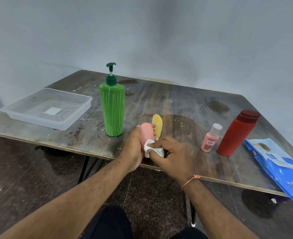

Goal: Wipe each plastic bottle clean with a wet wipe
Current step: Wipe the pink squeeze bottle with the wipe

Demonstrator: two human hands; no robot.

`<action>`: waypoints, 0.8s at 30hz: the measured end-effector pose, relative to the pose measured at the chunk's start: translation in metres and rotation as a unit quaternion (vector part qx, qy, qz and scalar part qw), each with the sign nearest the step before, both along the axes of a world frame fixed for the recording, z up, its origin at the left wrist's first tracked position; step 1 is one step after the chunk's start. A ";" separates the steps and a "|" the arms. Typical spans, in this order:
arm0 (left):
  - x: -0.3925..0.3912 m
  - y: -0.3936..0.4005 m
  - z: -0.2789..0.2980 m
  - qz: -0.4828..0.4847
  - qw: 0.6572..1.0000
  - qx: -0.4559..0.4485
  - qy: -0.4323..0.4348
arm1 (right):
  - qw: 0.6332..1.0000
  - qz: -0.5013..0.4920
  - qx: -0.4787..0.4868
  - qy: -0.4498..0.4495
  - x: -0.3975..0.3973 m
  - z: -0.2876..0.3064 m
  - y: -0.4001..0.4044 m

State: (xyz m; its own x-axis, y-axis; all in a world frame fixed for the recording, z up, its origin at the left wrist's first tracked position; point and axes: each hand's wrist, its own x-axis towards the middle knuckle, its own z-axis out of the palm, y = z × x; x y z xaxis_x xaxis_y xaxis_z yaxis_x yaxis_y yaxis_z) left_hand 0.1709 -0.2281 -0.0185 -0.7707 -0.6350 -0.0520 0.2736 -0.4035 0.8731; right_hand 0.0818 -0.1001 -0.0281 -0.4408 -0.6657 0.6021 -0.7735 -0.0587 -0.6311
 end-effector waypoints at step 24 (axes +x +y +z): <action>0.009 0.013 0.007 -0.043 0.995 -0.089 0.002 | 0.999 0.019 -0.029 0.007 0.002 -0.001 0.004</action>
State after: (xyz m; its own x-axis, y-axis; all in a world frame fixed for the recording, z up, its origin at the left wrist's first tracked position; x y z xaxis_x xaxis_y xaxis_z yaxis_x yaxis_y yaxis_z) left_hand 0.1800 -0.2154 -0.0117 -0.8230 -0.5650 0.0588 0.2487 -0.2653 0.9315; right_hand 0.0837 -0.0959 -0.0287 -0.4072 -0.6451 0.6465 -0.7792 -0.1240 -0.6144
